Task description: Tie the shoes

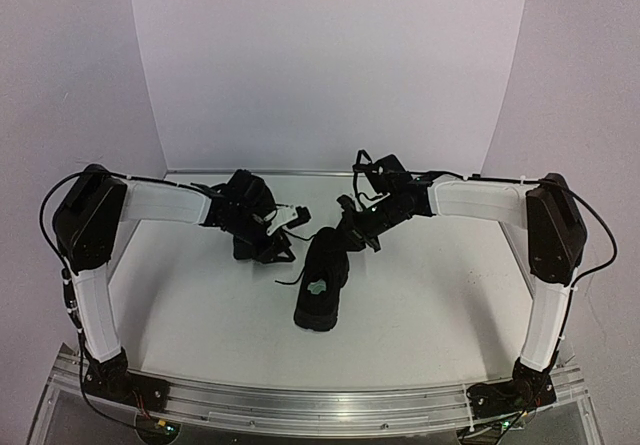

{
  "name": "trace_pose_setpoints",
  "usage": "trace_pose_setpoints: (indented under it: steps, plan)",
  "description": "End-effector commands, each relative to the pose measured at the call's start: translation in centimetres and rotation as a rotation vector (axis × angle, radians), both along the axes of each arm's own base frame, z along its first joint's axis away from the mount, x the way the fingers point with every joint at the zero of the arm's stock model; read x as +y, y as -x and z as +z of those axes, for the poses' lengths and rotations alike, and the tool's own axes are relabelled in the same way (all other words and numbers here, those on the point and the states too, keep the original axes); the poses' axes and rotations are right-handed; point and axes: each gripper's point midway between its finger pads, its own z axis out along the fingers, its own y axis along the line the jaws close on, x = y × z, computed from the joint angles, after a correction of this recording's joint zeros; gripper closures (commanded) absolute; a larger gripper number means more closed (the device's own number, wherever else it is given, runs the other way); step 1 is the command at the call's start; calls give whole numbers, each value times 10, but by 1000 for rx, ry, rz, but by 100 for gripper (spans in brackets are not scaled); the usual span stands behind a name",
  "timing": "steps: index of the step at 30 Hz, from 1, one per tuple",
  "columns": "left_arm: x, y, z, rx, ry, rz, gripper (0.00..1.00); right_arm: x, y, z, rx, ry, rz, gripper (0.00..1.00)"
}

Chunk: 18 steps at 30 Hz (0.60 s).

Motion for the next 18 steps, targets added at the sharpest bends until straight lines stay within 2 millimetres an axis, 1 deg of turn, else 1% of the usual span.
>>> trace_pose_setpoints:
  steps: [1,2,3,5,10,12,15,18]
  plan:
    - [-18,-46,30,-77,5,18,52,3,-5,-1,-15,-6,7,100]
    - [-21,-52,22,-65,-14,20,51,3,-5,-1,-15,-6,6,100]
    - [-24,-59,23,-66,-25,26,50,3,-5,-2,-16,-5,6,100]
    - [-26,-74,16,-71,-63,42,49,4,-6,-2,-18,-5,7,100]
    - [-21,-105,-2,-87,-160,136,46,4,-6,-3,-17,-4,11,100]
    - [-16,-109,-10,-77,-206,137,46,5,-6,-2,-19,-7,13,100]
    - [-5,-110,-29,-74,-281,126,45,5,-6,-3,-18,-7,17,100]
    - [4,-112,-41,-85,-338,124,43,5,-5,-3,-16,-6,18,100]
